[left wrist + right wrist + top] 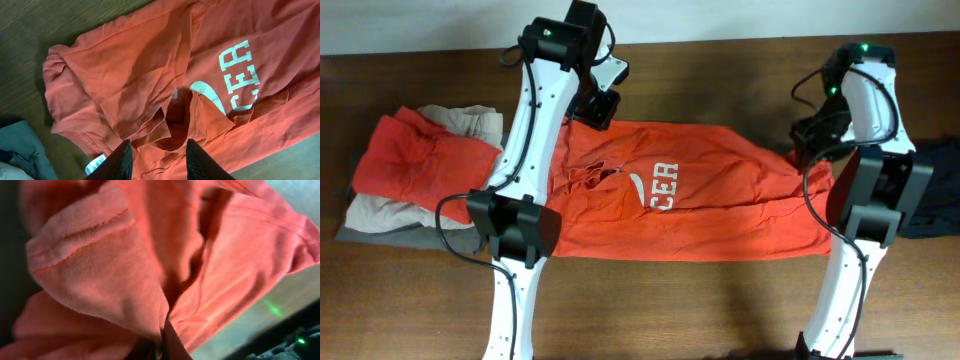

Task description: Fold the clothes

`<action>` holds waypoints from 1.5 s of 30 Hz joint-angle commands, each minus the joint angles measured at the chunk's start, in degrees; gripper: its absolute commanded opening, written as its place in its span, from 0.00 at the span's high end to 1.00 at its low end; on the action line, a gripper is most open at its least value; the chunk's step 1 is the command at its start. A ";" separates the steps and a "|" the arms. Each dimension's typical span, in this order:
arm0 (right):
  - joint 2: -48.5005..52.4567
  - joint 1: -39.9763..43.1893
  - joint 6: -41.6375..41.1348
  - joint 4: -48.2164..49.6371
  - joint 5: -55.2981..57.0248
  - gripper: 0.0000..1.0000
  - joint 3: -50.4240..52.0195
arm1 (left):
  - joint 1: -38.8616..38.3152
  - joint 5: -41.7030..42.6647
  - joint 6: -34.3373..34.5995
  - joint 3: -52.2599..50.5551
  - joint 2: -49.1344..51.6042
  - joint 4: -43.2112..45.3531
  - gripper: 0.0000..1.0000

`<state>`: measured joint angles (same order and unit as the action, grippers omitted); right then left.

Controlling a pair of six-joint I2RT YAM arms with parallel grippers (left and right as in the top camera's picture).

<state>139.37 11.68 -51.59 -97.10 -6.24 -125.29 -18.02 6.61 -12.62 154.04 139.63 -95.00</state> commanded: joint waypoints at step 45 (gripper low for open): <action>-30.99 2.84 7.21 -0.26 7.91 0.64 10.12 | 8.50 1.73 0.09 0.44 -12.68 -1.70 0.64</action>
<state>115.20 13.43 -45.17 -97.10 -1.23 -115.48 -12.45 7.16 -12.62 154.01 134.76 -96.49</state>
